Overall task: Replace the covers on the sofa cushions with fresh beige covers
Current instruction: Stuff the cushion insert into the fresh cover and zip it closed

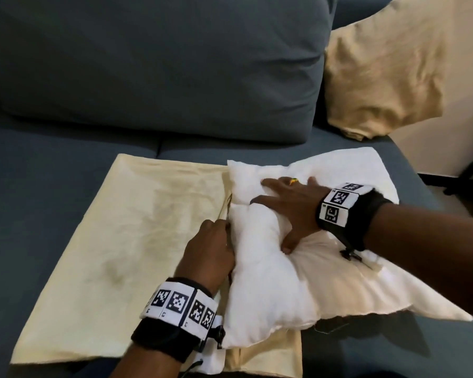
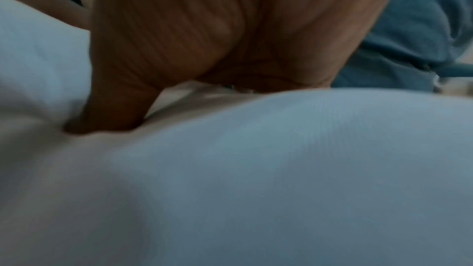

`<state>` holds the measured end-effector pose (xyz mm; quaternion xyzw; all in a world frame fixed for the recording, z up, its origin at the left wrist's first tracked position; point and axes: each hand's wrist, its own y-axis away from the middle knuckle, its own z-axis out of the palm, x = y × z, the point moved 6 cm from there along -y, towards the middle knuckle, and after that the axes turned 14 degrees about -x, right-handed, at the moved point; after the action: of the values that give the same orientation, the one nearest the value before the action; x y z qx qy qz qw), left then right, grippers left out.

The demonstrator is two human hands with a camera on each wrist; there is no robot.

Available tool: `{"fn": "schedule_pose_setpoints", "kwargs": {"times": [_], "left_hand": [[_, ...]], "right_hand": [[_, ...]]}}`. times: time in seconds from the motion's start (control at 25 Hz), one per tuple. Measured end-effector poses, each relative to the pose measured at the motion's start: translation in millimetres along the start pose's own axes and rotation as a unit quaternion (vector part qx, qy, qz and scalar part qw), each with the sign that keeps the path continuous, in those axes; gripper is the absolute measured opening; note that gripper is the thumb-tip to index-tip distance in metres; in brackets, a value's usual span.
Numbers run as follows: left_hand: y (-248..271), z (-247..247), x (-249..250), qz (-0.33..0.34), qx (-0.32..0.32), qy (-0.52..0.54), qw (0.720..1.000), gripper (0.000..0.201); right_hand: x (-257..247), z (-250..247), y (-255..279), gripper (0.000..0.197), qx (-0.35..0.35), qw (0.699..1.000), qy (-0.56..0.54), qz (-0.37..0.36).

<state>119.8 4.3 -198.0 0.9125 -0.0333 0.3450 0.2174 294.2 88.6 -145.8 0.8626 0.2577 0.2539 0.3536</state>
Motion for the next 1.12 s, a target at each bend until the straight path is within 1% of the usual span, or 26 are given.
{"fn": "schedule_pose_setpoints", "kwargs": {"times": [0.08, 0.16, 0.2, 0.28, 0.32, 0.36, 0.4, 0.48, 0.56, 0.6, 0.64, 0.68, 0.72, 0.8, 0.84, 0.88, 0.92, 0.96, 1.0, 1.04, 1.08, 1.12], "left_hand": [[-7, -2, -5, -0.002, 0.008, 0.007, 1.0, 0.043], [-8, -7, -7, 0.0, 0.029, 0.021, 0.999, 0.05], [-5, -10, -6, 0.005, 0.046, 0.026, 0.999, 0.053], [2, -18, -2, 0.027, 0.091, 0.027, 0.995, 0.053], [5, -22, -1, 0.039, 0.116, 0.029, 0.992, 0.053], [8, -26, -1, 0.044, 0.138, 0.034, 0.989, 0.052], [10, -29, -2, 0.046, 0.157, 0.041, 0.986, 0.051], [14, -34, -1, 0.053, 0.188, 0.038, 0.98, 0.05], [22, -40, 5, 0.089, 0.229, 0.024, 0.969, 0.053], [26, -44, 8, 0.112, 0.253, 0.018, 0.961, 0.055], [29, -46, 10, 0.136, 0.27, 0.011, 0.953, 0.056], [31, -47, 13, 0.151, 0.271, 0.005, 0.951, 0.058], [30, -46, 15, 0.162, 0.248, 0.003, 0.955, 0.063], [28, -41, 21, 0.162, 0.174, 0.017, 0.971, 0.069], [27, -41, 20, 0.148, 0.155, 0.035, 0.976, 0.07], [27, -44, 16, 0.12, 0.153, 0.062, 0.979, 0.068], [28, -49, 9, 0.089, 0.159, 0.087, 0.979, 0.064], [30, -52, 4, 0.059, 0.158, 0.092, 0.981, 0.053], [33, -52, 0, 0.029, 0.144, 0.069, 0.987, 0.036], [37, -49, -3, -0.003, 0.12, 0.032, 0.992, 0.018], [41, -43, -7, -0.04, 0.088, 0.004, 0.995, 0.013], [48, -34, -12, -0.073, 0.052, -0.021, 0.996, 0.023]], "right_hand": [[-3, -9, -3, 0.095, 0.011, 1.0, -0.019, -0.001], [-3, -20, 4, 0.073, 0.025, 0.998, -0.051, -0.027], [-3, -23, 11, 0.065, 0.046, 0.996, -0.062, -0.049], [-7, -27, 31, 0.054, 0.098, 0.985, -0.094, -0.102], [-10, -27, 41, 0.052, 0.115, 0.98, -0.102, -0.127], [-16, -27, 49, 0.052, 0.116, 0.977, -0.102, -0.148], [-21, -26, 53, 0.057, 0.095, 0.98, -0.089, -0.153], [-33, -21, 51, 0.069, 0.017, 0.99, -0.037, -0.132], [-48, -19, 41, 0.074, -0.05, 0.989, 0.012, -0.136], [-55, -20, 34, 0.072, -0.06, 0.987, 0.037, -0.145], [-60, -23, 27, 0.069, -0.05, 0.986, 0.058, -0.147], [-61, -31, 23, 0.065, -0.021, 0.988, 0.074, -0.134], [-57, -44, 22, 0.062, 0.021, 0.991, 0.082, -0.107], [-42, -75, 22, 0.058, 0.102, 0.991, 0.082, -0.039], [-34, -86, 22, 0.057, 0.117, 0.99, 0.074, -0.004], [-28, -93, 22, 0.055, 0.119, 0.991, 0.055, 0.024], [-23, -94, 19, 0.054, 0.111, 0.992, 0.039, 0.047], [-20, -91, 15, 0.052, 0.102, 0.992, 0.028, 0.063], [-21, -86, 14, 0.053, 0.094, 0.993, 0.021, 0.068], [-26, -77, 16, 0.056, 0.09, 0.994, 0.014, 0.052], [-35, -65, 25, 0.06, 0.088, 0.996, 0.009, 0.011], [-48, -52, 40, 0.064, 0.092, 0.995, 0.01, -0.043]]}}
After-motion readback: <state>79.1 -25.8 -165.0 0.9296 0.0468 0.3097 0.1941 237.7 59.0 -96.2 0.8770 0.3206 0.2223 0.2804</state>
